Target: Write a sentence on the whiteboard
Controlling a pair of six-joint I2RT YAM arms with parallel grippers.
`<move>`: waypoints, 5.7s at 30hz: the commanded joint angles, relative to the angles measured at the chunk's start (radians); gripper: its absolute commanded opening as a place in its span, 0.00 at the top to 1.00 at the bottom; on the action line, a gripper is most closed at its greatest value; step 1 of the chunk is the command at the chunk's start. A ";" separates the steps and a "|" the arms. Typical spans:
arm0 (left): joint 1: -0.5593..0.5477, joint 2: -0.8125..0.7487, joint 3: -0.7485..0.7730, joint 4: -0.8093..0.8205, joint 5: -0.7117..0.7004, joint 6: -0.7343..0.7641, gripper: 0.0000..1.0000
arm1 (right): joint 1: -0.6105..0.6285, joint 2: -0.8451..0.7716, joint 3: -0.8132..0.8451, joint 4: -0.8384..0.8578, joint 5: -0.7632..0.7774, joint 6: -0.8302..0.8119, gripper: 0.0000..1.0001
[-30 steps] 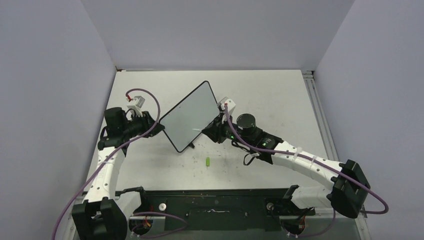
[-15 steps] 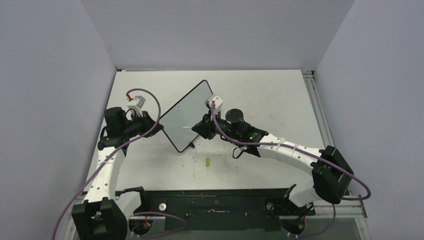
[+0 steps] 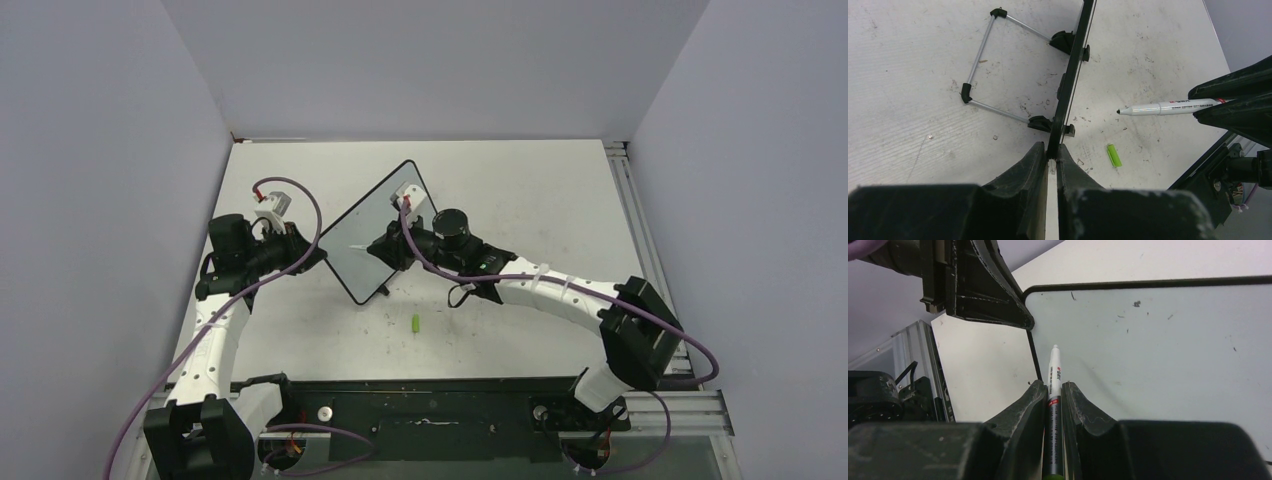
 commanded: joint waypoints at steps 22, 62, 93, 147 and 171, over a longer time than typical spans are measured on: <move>0.004 -0.023 0.047 0.028 0.004 0.003 1.00 | 0.181 0.085 0.136 0.091 0.323 -0.190 0.95; 0.004 -0.026 0.047 0.029 0.008 0.004 1.00 | 0.225 0.150 0.126 0.139 0.414 -0.250 0.95; 0.004 -0.031 0.047 0.030 0.001 0.004 1.00 | 0.250 0.131 0.028 0.097 0.461 -0.241 0.95; 0.005 -0.032 0.049 0.026 -0.002 0.008 1.00 | 0.244 0.154 0.142 0.184 0.456 -0.296 0.95; 0.004 -0.033 0.049 0.026 -0.002 0.008 1.00 | 0.234 0.185 0.155 0.188 0.469 -0.298 0.95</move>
